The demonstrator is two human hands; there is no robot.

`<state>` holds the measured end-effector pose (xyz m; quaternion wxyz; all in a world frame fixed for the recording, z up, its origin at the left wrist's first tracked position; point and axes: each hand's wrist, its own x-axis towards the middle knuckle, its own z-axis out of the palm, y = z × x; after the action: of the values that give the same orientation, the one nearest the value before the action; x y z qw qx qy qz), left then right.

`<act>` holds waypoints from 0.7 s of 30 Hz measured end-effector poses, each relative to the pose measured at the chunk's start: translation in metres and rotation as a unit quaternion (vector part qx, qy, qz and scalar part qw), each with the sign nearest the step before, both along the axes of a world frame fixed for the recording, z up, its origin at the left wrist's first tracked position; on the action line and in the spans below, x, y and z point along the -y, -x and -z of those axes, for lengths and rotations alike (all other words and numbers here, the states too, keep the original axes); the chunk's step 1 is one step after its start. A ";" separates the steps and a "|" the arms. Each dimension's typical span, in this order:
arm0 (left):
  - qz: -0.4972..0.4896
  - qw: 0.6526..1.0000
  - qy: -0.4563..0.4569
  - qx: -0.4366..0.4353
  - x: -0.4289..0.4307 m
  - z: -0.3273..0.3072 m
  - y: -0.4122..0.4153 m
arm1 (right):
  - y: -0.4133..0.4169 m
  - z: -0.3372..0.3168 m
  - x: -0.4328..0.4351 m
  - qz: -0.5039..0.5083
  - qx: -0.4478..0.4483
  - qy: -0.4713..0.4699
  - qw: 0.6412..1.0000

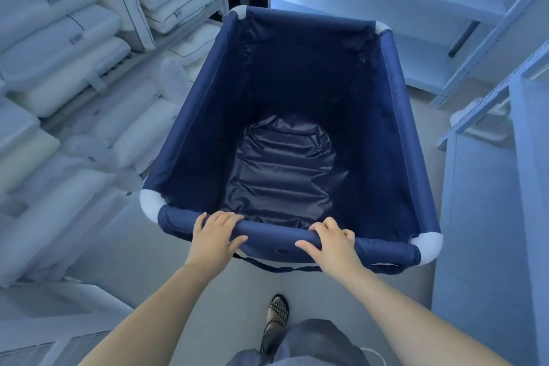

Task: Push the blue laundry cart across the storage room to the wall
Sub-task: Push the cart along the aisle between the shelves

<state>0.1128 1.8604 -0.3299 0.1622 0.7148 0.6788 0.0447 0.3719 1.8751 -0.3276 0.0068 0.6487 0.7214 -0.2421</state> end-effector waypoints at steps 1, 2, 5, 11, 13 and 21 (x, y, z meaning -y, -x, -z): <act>0.001 1.000 -0.011 0.003 -0.004 0.000 -0.001 | 0.000 0.001 -0.006 0.002 0.003 -0.010 1.000; 0.003 1.000 -0.015 0.002 -0.007 0.001 -0.002 | -0.001 0.002 -0.011 0.002 0.010 -0.021 1.000; 0.015 1.000 -0.009 -0.019 -0.016 0.000 -0.003 | 0.000 0.006 -0.023 -0.016 0.049 -0.067 0.996; 0.039 0.998 0.009 -0.038 -0.025 -0.003 -0.001 | 0.003 0.016 -0.024 -0.002 0.060 -0.171 0.983; 0.051 0.998 0.009 -0.044 -0.025 -0.004 0.002 | 0.005 0.016 -0.019 0.019 0.044 -0.176 0.983; 0.099 0.994 0.017 -0.046 -0.012 -0.009 0.015 | 0.004 0.008 0.002 0.041 0.026 -0.121 0.991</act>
<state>0.0977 1.8721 -0.3205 0.1459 0.7771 0.6120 -0.0161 0.3677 1.8730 -0.3359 -0.0630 0.6802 0.7176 -0.1357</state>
